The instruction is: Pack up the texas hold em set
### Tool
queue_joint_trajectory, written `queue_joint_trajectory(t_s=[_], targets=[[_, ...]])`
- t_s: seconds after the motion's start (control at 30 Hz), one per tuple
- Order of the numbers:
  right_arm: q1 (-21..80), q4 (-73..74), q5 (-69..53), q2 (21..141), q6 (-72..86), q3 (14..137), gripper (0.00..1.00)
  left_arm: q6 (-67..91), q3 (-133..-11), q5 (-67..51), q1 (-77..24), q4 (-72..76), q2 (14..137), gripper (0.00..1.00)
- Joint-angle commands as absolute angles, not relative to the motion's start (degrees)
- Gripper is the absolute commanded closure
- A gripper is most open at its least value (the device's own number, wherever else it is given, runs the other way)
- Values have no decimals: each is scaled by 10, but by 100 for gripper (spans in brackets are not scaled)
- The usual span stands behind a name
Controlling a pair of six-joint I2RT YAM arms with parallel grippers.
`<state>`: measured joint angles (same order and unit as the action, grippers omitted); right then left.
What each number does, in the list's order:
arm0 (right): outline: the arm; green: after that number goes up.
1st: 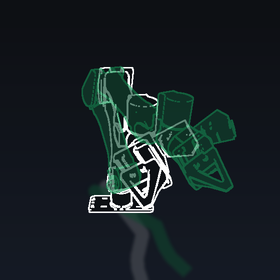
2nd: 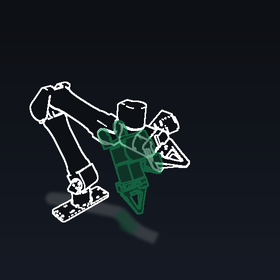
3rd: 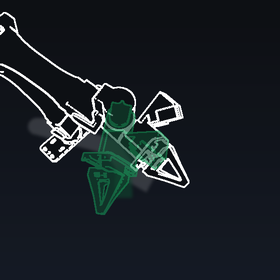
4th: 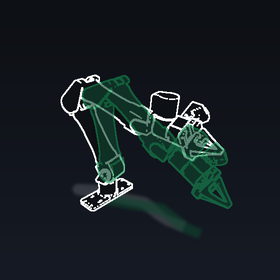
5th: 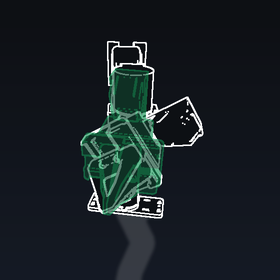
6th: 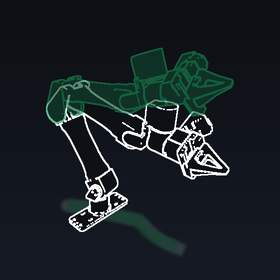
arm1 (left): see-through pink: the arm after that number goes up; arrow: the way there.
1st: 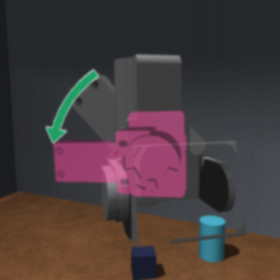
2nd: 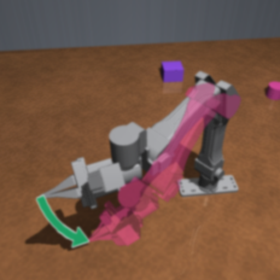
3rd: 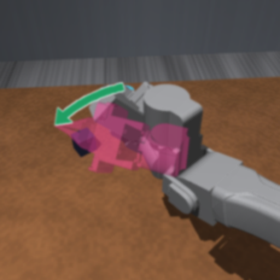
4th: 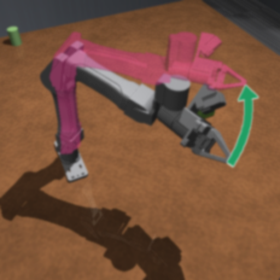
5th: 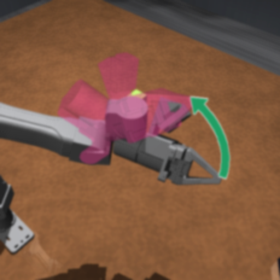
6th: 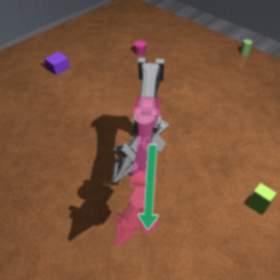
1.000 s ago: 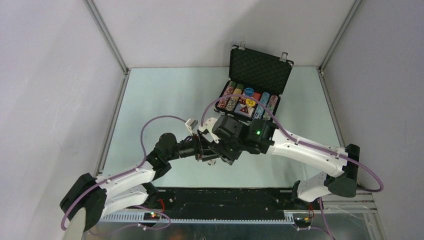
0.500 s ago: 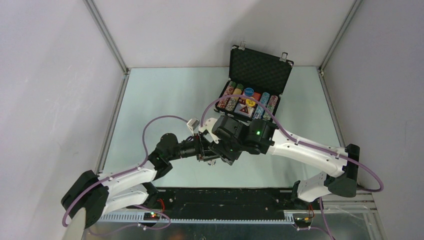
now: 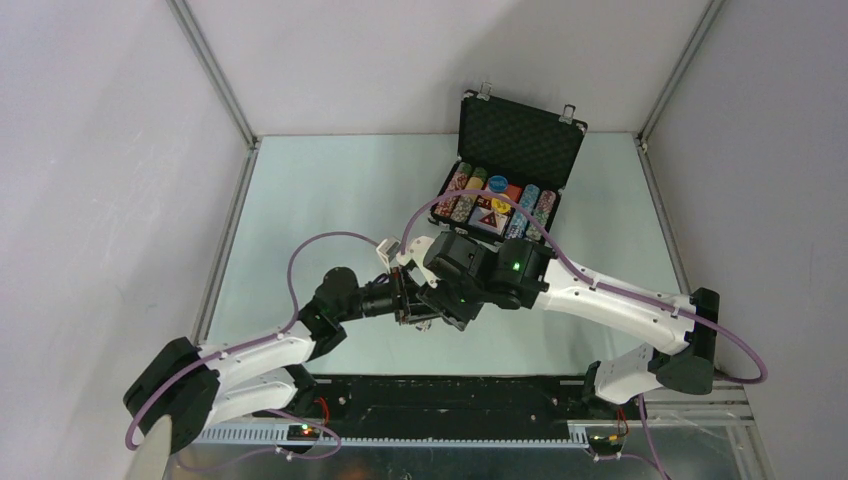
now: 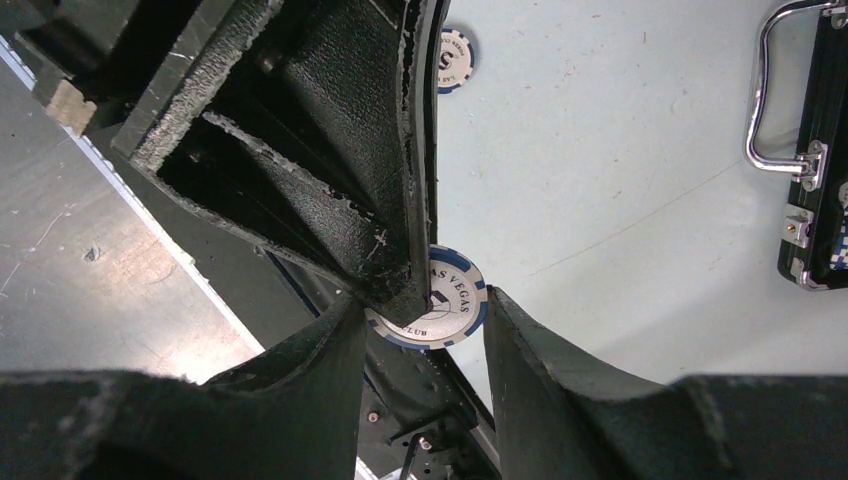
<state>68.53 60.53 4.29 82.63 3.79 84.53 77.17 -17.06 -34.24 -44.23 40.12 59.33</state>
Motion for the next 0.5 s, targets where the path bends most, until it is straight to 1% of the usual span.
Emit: queue_joint_trajectory(t_s=[0.0, 0.13, 0.23, 0.3, 0.33, 0.4, 0.43, 0.47], targets=[[689, 592, 50, 823, 25, 867, 100, 772, -183, -342, -449, 428, 598, 70], [691, 594, 49, 824, 25, 865, 100, 771, -186, -344, -451, 429, 603, 81], [694, 593, 49, 825, 25, 864, 100, 771, -188, -344, -454, 429, 607, 86], [695, 593, 52, 824, 24, 864, 100, 772, -188, -344, -455, 429, 609, 92], [696, 593, 52, 824, 24, 864, 100, 771, -188, -343, -456, 430, 609, 97], [697, 593, 55, 822, 25, 865, 100, 769, -188, -342, -456, 430, 609, 100], [698, 593, 59, 821, 26, 865, 93, 769, -186, -341, -455, 430, 608, 100], [698, 593, 60, 817, 30, 866, 74, 766, -185, -338, -456, 431, 608, 100]])
